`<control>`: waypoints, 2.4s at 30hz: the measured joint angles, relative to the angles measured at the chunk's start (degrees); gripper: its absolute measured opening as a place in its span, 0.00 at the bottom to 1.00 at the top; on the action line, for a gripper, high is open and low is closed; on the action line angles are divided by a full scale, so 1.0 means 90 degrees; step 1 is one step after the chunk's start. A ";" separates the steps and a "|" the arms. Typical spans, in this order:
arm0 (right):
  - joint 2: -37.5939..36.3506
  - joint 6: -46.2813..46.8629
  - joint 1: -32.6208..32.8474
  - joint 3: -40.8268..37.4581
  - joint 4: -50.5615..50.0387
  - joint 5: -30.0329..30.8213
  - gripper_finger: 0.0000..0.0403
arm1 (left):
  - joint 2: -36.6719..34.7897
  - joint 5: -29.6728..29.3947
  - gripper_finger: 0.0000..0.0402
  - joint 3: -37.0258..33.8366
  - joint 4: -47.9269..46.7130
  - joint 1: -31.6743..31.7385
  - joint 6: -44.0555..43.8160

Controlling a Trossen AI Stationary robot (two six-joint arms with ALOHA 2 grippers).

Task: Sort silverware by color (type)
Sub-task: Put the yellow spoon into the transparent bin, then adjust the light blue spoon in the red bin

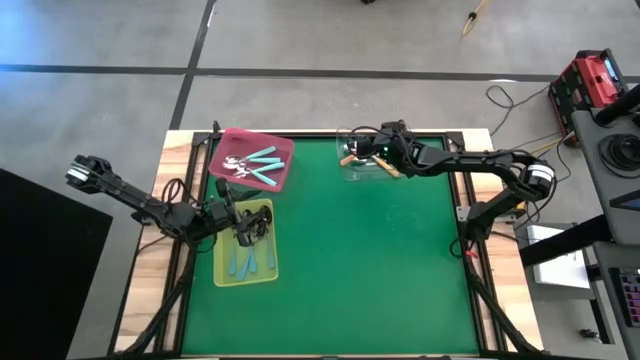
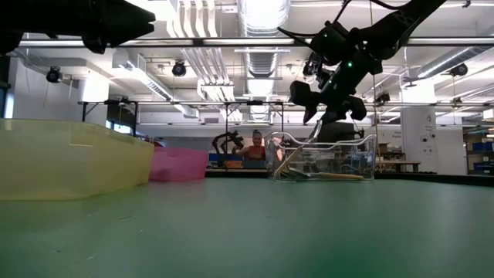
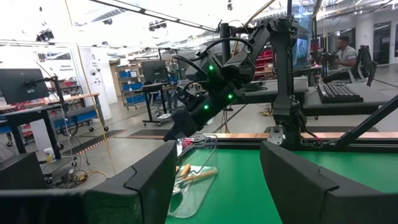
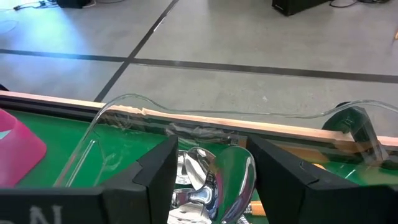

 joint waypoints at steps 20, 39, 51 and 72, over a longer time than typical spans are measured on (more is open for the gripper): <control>-0.0061 -0.0338 0.0159 0.1727 -0.2673 0.0186 0.45 | 0.0034 -0.0014 0.53 0.0000 0.0146 0.0000 -0.0035; -0.0046 -0.1422 0.1764 0.2813 -0.3827 -0.1961 0.41 | 0.0074 -0.0031 0.42 0.2503 -0.4548 0.0411 -0.0411; -0.0044 -0.1778 0.3167 0.2538 -0.4573 -0.2002 0.15 | 0.0583 0.1383 0.15 0.4418 -0.8847 0.2627 -0.1315; -0.0058 -0.3571 0.3082 0.1766 -0.3095 -0.1990 0.02 | 0.3781 0.3753 0.00 0.5542 -1.1583 0.6968 -0.0210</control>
